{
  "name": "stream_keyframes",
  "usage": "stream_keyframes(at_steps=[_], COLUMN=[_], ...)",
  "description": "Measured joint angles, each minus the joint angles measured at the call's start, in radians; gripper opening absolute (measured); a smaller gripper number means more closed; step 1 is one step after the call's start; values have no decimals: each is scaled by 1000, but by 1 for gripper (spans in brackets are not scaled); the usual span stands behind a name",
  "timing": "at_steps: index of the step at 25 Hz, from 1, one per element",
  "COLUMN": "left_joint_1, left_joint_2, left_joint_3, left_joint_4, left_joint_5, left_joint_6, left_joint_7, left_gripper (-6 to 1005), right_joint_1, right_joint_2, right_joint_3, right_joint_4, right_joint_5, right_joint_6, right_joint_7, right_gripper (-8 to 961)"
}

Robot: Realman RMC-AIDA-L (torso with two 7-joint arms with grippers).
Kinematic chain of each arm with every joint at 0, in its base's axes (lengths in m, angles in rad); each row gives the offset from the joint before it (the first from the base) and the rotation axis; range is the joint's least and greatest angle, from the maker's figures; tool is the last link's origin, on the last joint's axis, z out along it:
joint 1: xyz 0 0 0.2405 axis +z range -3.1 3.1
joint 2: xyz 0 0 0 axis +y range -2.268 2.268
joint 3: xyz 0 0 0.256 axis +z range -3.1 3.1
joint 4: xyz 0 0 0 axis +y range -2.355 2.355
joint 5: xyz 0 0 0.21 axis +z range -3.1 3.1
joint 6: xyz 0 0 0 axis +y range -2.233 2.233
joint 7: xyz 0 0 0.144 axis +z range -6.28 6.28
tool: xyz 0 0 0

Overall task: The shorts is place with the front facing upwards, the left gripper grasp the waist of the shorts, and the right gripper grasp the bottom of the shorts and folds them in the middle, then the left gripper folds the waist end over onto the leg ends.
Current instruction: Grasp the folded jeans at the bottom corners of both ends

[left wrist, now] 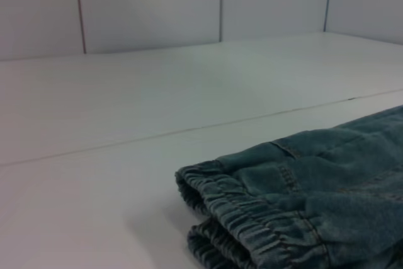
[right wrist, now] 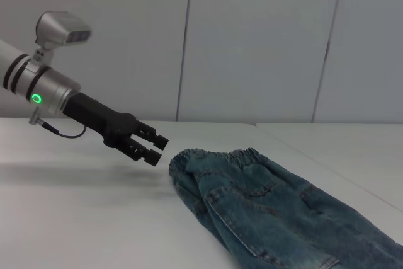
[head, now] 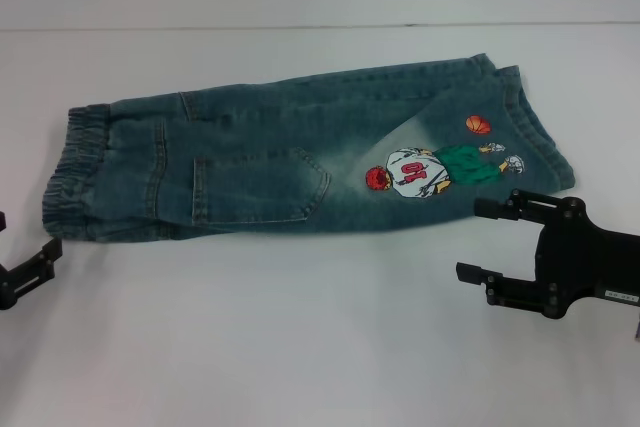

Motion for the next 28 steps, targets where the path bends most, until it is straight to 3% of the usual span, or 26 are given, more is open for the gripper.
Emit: stream_keyframes(at_steps=[14, 28], left_joint_1=[-55, -65], left_joint_2=[-1, 2], left_joint_3=[99, 106], left_joint_4=[-34, -23], left_joint_5=[7, 4], left_joint_6=[-90, -92], left_joint_7=[-2, -17], left_gripper=[841, 717], right_joint_1=[3, 3], right_joint_2=[0, 0], right_joint_3=[-12, -9], right_joint_4=[7, 12], right_joint_5=[0, -13], right_joint_6=[-1, 11], right_joint_7=[1, -1], right_gripper=[742, 738])
